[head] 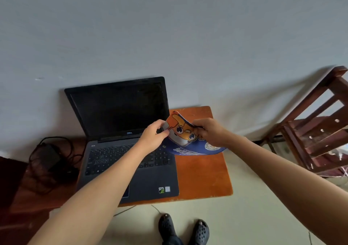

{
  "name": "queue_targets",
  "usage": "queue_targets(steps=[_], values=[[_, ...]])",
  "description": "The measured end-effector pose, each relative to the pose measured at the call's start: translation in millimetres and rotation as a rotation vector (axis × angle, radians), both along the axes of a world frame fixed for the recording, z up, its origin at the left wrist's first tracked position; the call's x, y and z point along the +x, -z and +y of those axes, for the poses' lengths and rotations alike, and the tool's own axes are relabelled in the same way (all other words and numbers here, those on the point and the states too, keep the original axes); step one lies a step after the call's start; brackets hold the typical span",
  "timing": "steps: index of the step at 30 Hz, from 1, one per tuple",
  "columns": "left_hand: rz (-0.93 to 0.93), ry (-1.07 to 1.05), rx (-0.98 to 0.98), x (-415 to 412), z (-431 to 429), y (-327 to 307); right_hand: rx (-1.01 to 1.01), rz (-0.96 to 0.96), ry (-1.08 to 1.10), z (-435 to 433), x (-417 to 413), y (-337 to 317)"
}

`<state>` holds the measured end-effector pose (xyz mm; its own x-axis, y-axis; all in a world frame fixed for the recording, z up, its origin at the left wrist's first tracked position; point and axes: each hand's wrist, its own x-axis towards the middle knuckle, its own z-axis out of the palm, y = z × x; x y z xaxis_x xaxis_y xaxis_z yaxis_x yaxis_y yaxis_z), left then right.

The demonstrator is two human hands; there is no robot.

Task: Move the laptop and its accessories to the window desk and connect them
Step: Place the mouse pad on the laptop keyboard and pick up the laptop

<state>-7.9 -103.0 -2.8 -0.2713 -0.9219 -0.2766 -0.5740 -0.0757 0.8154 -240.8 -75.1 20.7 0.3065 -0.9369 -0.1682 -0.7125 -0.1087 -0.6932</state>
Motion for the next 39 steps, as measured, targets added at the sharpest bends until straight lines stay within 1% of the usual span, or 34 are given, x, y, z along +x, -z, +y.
queue_targets(steps=[2, 3, 5, 7, 11, 12, 14, 16, 19, 21, 22, 24, 28, 32, 35, 37, 39], values=[[0.097, -0.029, 0.052, 11, 4, -12, -0.008, 0.018, -0.046, -6, 9, -9], [0.101, -0.043, 0.051, 16, 6, -14, 0.002, 0.015, -0.058, -9, 11, -11], [0.067, -0.113, 0.017, 34, 13, -17, 0.1, -0.069, -0.059, -14, 21, -12], [0.08, -0.214, -0.014, 52, 22, -16, 0.242, -0.16, -0.043, -14, 31, -10], [0.157, -0.447, 0.026, 101, 43, -8, 0.405, -0.041, -0.078, -4, 70, 19], [0.176, -0.496, 0.04, 110, 48, -5, 0.457, -0.038, -0.067, 1, 78, 28], [0.188, -0.592, 0.058, 132, 54, 3, 0.565, -0.096, -0.008, 5, 97, 44], [0.158, -0.665, 0.083, 152, 59, 12, 0.636, -0.195, 0.109, 3, 115, 57], [0.084, -0.719, 0.157, 175, 65, 30, 0.643, -0.282, 0.309, -3, 141, 72], [-0.034, -0.678, 0.186, 190, 64, 42, 0.591, -0.267, 0.389, -7, 161, 81], [-0.081, -0.641, 0.185, 192, 64, 45, 0.546, -0.21, 0.39, -9, 167, 85], [-0.193, -0.522, 0.156, 202, 60, 55, 0.445, -0.027, 0.348, -11, 182, 92], [-0.485, -0.243, 0.036, 218, 47, 74, 0.303, 0.306, 0.299, -12, 211, 106], [-0.651, -0.063, 0.012, 228, 39, 86, 0.213, 0.477, 0.265, -11, 223, 121], [-0.75, -0.002, -0.048, 247, 33, 94, 0.154, 0.552, 0.271, -8, 220, 127], [-0.822, -0.003, -0.111, 263, 28, 99, 0.128, 0.587, 0.3, -3, 212, 127], [-0.897, -0.038, -0.123, 278, 22, 101, 0.119, 0.649, 0.323, 1, 204, 126]])
